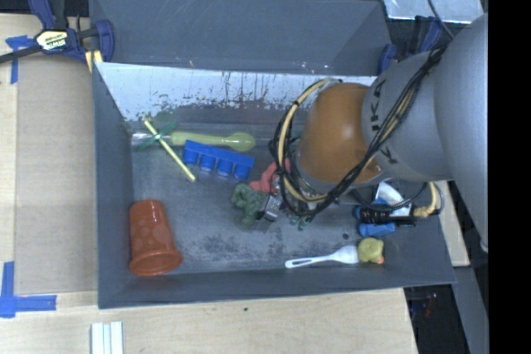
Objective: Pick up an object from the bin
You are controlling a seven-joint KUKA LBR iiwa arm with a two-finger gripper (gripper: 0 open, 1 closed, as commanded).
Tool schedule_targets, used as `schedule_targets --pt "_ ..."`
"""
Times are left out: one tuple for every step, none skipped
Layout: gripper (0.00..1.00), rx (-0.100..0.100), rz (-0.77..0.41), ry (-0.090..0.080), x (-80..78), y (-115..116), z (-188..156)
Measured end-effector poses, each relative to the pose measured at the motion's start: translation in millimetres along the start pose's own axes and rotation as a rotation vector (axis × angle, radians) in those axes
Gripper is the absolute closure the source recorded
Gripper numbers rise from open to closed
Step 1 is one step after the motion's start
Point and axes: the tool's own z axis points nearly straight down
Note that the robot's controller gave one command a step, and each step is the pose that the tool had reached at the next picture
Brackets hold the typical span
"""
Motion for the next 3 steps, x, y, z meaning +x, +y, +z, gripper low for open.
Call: schedule_targets --pt "1.00 0.000 0.000 -0.001 -0.2 -0.2 0.0" --pt "1.00 0.000 0.000 -0.001 -0.2 -0.2 0.0" --pt "1.00 0.000 0.001 -0.001 -0.4 -0.2 0.0"
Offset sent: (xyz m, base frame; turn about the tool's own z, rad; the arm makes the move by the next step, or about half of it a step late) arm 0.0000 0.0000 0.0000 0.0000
